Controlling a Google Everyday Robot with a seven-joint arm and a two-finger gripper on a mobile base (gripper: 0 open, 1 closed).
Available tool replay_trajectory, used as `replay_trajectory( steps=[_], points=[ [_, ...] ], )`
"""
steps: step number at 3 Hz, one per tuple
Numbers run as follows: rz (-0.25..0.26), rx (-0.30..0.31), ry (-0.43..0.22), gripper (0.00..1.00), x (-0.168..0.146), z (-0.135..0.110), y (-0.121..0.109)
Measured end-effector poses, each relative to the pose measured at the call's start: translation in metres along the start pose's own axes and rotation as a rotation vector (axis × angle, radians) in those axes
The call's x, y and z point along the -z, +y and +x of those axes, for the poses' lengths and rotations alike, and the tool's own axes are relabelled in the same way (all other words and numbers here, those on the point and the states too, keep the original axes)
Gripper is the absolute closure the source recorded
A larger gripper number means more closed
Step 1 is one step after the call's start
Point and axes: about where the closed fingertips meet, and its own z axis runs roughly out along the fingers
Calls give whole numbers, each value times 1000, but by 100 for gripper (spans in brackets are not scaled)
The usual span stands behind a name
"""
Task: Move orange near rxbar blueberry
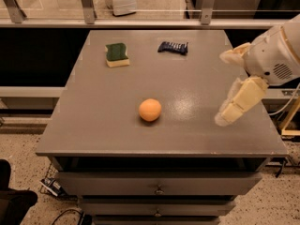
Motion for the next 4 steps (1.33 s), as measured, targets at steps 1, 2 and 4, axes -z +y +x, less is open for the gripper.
replay_trajectory(
  steps=[1,2,4],
  points=[
    [-35,-13,-181,0,-26,-14,4],
    [-37,-10,-295,0,-46,-28,13],
    [-37,-4,-312,0,-49,-33,15]
  ],
)
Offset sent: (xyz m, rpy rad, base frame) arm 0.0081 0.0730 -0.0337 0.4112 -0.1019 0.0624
